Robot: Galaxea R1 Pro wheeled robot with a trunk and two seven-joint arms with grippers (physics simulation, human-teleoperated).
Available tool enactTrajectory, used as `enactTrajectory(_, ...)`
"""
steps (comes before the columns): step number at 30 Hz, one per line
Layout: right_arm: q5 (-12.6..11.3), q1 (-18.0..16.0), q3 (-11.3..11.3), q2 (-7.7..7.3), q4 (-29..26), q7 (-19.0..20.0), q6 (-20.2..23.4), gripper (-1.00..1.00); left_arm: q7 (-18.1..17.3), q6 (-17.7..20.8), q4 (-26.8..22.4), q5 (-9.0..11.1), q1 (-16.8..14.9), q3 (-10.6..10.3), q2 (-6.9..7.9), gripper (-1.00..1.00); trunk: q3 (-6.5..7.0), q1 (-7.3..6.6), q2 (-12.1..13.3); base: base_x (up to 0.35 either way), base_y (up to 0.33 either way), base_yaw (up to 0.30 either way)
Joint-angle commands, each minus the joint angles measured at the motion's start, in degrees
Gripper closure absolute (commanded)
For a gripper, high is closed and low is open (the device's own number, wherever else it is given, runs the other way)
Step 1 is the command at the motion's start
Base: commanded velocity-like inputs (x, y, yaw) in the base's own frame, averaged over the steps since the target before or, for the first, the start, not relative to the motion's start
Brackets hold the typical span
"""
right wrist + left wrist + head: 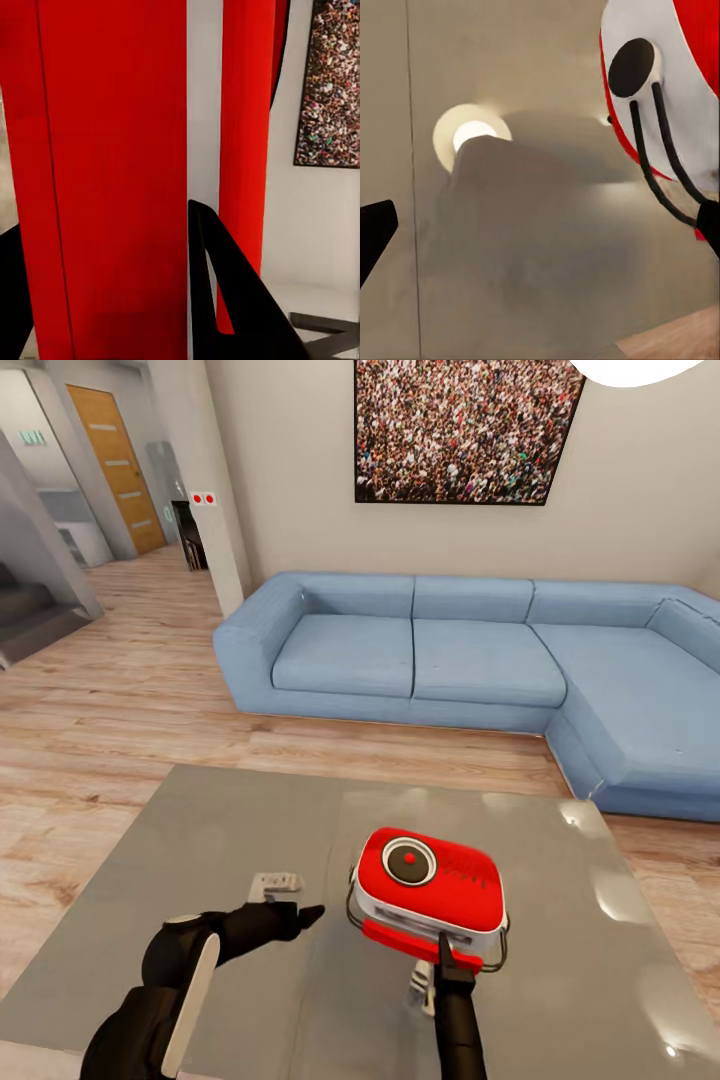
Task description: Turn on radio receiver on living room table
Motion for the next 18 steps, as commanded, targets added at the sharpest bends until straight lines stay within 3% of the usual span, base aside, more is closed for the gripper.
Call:
enactTrajectory(1, 1.01, -0.02, 0.63, 0.0, 0.72, -0.19, 0.49, 1.0, -0.11, 0.08, 0.0, 0.06, -0.19, 0.0, 0.0, -1.0, 0.0, 0.0, 0.0, 0.0, 0.0, 0.0)
enactTrajectory(2, 1.15, -0.02, 1.14, -0.02, 1.1, -0.29, 0.5, 1.0, -0.16, 0.13, 0.0, 0.08, -0.34, 0.0, 0.0, -1.0, 0.0, 0.0, 0.0, 0.0, 0.0, 0.0)
enactTrajectory(3, 1.5, -0.02, 2.41, -0.01, 1.83, -0.47, 0.56, 1.0, -0.26, 0.35, 0.0, 0.11, -0.66, 0.0, 0.01, 1.0, 0.0, 0.0, 0.0, 0.0, 0.0, 0.0)
enactTrajectory(7, 2.0, -0.02, 6.59, 0.0, 3.5, -0.73, 0.98, 1.0, -0.39, 1.93, -0.01, 0.15, -1.56, 0.0, 0.01, 1.0, 0.0, 0.0, 0.0, 0.0, 0.0, 0.0)
enactTrajectory(18, 1.58, -0.02, 8.08, 0.07, 4.16, -0.59, 1.15, 1.0, -0.45, 3.13, -0.01, 0.28, -3.7, 0.03, 0.09, 1.0, 0.0, 0.0, 0.0, 0.0, 0.0, 0.0)
